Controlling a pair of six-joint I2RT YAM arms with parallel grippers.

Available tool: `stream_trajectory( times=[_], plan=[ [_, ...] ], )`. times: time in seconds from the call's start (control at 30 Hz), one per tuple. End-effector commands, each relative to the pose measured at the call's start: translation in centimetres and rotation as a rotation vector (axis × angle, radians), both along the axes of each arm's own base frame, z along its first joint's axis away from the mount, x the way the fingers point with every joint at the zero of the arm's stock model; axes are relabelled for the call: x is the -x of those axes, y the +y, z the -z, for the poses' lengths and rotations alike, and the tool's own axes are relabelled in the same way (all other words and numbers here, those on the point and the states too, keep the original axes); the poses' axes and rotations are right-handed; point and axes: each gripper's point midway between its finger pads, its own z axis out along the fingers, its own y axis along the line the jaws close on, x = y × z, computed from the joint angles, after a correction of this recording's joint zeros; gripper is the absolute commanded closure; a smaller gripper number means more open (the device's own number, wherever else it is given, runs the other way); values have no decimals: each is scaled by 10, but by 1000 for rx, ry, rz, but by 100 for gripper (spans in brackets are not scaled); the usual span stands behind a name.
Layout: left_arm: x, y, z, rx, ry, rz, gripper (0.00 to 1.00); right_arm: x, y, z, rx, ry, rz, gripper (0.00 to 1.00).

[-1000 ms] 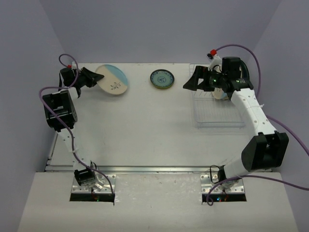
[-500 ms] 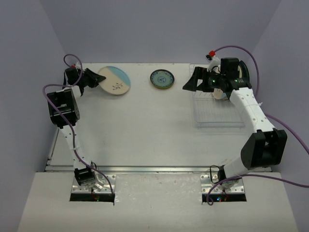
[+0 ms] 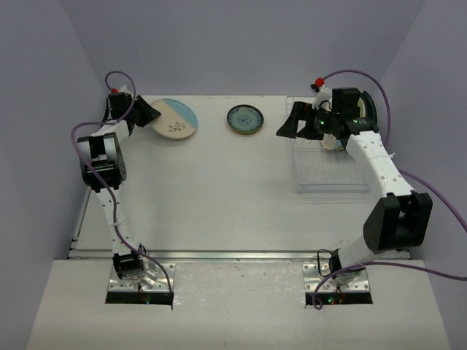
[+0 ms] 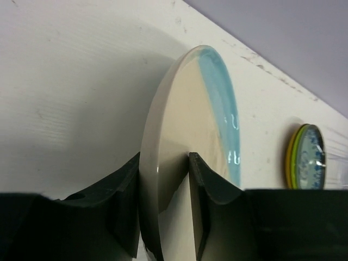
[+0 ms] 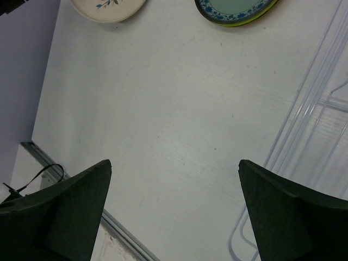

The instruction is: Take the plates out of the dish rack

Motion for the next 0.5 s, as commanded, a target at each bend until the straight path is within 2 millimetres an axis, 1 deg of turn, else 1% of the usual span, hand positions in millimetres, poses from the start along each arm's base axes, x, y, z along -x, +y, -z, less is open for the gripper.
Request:
stream_trajectory(
  times=[0.0,0.07,0.27,0.37,0.47],
  plan=[
    [-13,32,-8,-255,-15,-74,66,-8,-2,-14,13,-58,2,1],
    [-14,33,0,-266,-2,-76,64,-8,-2,-14,13,-58,0,1],
    [-22,40,9,-306,3,-86,63,-8,-3,-13,23,-61,1,1],
    [-20,41,27,-309,51,-78,62,-9,-4,-12,29,-60,0,1],
    [-23,40,32,-307,52,-62,62,-9,-3,-12,27,-58,0,1]
  ],
)
